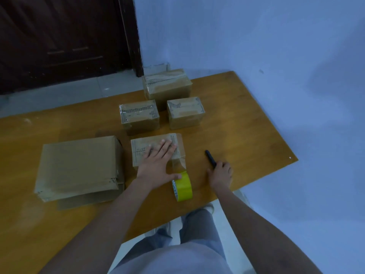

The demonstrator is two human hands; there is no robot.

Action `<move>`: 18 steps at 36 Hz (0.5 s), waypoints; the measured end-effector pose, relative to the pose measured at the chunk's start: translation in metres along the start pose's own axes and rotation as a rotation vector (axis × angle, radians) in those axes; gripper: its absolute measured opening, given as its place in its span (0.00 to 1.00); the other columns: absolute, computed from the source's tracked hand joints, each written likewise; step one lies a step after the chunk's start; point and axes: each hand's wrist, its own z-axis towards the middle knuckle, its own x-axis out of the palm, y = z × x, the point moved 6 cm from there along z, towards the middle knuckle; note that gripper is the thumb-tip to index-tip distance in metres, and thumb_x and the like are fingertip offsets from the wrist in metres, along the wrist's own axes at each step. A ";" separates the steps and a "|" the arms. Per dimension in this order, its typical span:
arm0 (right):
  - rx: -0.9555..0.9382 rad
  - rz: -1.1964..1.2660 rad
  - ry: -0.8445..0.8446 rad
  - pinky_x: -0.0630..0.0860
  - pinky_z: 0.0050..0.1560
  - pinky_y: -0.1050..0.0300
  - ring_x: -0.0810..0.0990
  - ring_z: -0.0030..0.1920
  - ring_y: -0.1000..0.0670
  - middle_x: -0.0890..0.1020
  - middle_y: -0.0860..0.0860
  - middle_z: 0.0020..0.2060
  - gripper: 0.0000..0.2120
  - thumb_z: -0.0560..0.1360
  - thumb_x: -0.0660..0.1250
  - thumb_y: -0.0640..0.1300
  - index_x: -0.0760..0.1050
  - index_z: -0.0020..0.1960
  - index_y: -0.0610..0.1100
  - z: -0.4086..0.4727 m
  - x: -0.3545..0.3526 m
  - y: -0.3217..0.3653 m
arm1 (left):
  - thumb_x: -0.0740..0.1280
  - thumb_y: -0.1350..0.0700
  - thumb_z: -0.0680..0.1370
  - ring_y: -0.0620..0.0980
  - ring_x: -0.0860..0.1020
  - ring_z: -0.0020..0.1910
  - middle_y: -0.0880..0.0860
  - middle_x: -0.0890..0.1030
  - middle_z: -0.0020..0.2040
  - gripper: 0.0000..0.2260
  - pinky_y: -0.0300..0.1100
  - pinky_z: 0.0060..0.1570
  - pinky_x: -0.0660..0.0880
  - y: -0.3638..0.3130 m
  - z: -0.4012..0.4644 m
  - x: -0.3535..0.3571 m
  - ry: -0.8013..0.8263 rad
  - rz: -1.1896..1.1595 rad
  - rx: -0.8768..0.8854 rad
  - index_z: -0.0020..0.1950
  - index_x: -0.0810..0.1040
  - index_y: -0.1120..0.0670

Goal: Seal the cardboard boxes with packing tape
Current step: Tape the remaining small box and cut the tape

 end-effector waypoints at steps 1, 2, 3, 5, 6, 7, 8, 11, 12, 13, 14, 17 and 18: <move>-0.013 -0.033 -0.009 0.67 0.64 0.46 0.63 0.67 0.41 0.63 0.43 0.66 0.16 0.80 0.60 0.49 0.65 0.64 0.42 0.001 0.002 -0.003 | 0.54 0.26 0.72 0.44 0.31 0.73 0.44 0.32 0.74 0.45 0.50 0.73 0.33 0.000 0.000 0.000 0.000 -0.002 0.000 0.76 0.33 0.46; -0.027 -0.056 -0.019 0.68 0.63 0.47 0.65 0.65 0.42 0.65 0.43 0.65 0.14 0.80 0.59 0.47 0.65 0.62 0.42 0.001 0.004 -0.005 | 0.54 0.26 0.72 0.44 0.31 0.73 0.44 0.32 0.75 0.45 0.50 0.73 0.33 0.000 0.000 0.000 0.000 -0.004 -0.001 0.76 0.32 0.46; -0.041 -0.062 -0.026 0.70 0.61 0.48 0.67 0.63 0.42 0.67 0.43 0.63 0.13 0.80 0.59 0.46 0.65 0.61 0.41 0.001 0.004 -0.007 | 0.54 0.26 0.72 0.43 0.30 0.72 0.44 0.32 0.74 0.45 0.50 0.73 0.33 -0.001 0.000 -0.001 -0.002 -0.006 -0.001 0.75 0.32 0.46; -0.027 0.045 -0.021 0.71 0.54 0.49 0.71 0.58 0.42 0.72 0.42 0.57 0.08 0.80 0.58 0.42 0.65 0.57 0.39 -0.002 0.003 -0.010 | 0.54 0.27 0.72 0.43 0.30 0.72 0.44 0.31 0.73 0.45 0.50 0.72 0.32 -0.001 0.000 -0.002 -0.009 -0.009 -0.001 0.73 0.30 0.45; -0.011 0.154 -0.008 0.72 0.49 0.49 0.73 0.53 0.42 0.73 0.43 0.53 0.06 0.80 0.58 0.41 0.65 0.55 0.39 -0.005 0.000 -0.011 | 0.54 0.27 0.72 0.43 0.30 0.71 0.44 0.30 0.72 0.44 0.50 0.72 0.32 -0.002 0.000 -0.002 -0.015 -0.011 0.000 0.73 0.30 0.45; -0.024 0.264 0.003 0.71 0.44 0.51 0.75 0.48 0.42 0.74 0.43 0.48 0.05 0.80 0.58 0.41 0.64 0.52 0.40 -0.009 -0.004 -0.011 | 0.54 0.27 0.72 0.43 0.30 0.71 0.44 0.30 0.72 0.44 0.50 0.72 0.32 -0.002 -0.001 -0.003 -0.019 -0.015 0.001 0.72 0.30 0.45; -0.072 0.351 0.016 0.70 0.40 0.52 0.75 0.45 0.42 0.75 0.44 0.45 0.05 0.80 0.58 0.41 0.64 0.51 0.40 -0.015 -0.010 -0.008 | 0.54 0.27 0.72 0.43 0.30 0.71 0.44 0.31 0.72 0.44 0.49 0.71 0.31 -0.002 -0.001 -0.003 -0.021 -0.019 0.002 0.72 0.30 0.45; -0.294 0.475 0.007 0.69 0.35 0.56 0.76 0.40 0.45 0.76 0.49 0.38 0.02 0.80 0.60 0.40 0.66 0.51 0.42 -0.042 -0.034 0.004 | 0.54 0.27 0.72 0.44 0.32 0.73 0.45 0.33 0.76 0.44 0.49 0.71 0.31 -0.002 -0.002 -0.004 -0.024 -0.022 0.005 0.75 0.32 0.46; -0.360 0.474 -0.012 0.70 0.35 0.55 0.76 0.38 0.46 0.76 0.49 0.36 0.01 0.79 0.60 0.40 0.67 0.50 0.43 -0.051 -0.041 0.007 | 0.54 0.27 0.72 0.44 0.32 0.74 0.45 0.34 0.76 0.45 0.49 0.71 0.31 -0.002 -0.002 -0.005 -0.022 -0.021 0.004 0.75 0.32 0.46; -0.423 0.455 -0.022 0.71 0.35 0.53 0.76 0.36 0.47 0.77 0.50 0.35 0.01 0.79 0.61 0.40 0.68 0.50 0.44 -0.060 -0.049 0.010 | 0.54 0.27 0.72 0.45 0.33 0.75 0.45 0.34 0.77 0.45 0.50 0.71 0.31 -0.002 -0.002 -0.005 -0.019 -0.020 0.004 0.76 0.33 0.46; -0.470 0.409 -0.018 0.71 0.35 0.52 0.76 0.35 0.47 0.77 0.50 0.34 0.02 0.79 0.61 0.42 0.69 0.49 0.44 -0.067 -0.052 0.012 | 0.54 0.27 0.72 0.45 0.33 0.75 0.45 0.35 0.77 0.45 0.50 0.71 0.32 -0.003 -0.002 -0.005 -0.017 -0.019 0.002 0.76 0.33 0.46; -0.570 0.153 0.011 0.70 0.32 0.53 0.78 0.34 0.46 0.79 0.48 0.34 0.07 0.79 0.61 0.48 0.72 0.52 0.45 -0.080 -0.054 0.022 | 0.54 0.27 0.72 0.46 0.34 0.75 0.46 0.35 0.77 0.45 0.50 0.72 0.32 -0.003 -0.003 -0.005 -0.023 -0.011 -0.006 0.77 0.34 0.47; -0.590 0.076 -0.002 0.69 0.31 0.54 0.78 0.35 0.46 0.80 0.47 0.35 0.09 0.79 0.61 0.50 0.72 0.53 0.45 -0.081 -0.054 0.025 | 0.54 0.27 0.72 0.46 0.34 0.75 0.46 0.35 0.77 0.45 0.50 0.72 0.33 -0.004 -0.003 -0.005 -0.024 -0.007 -0.008 0.77 0.34 0.47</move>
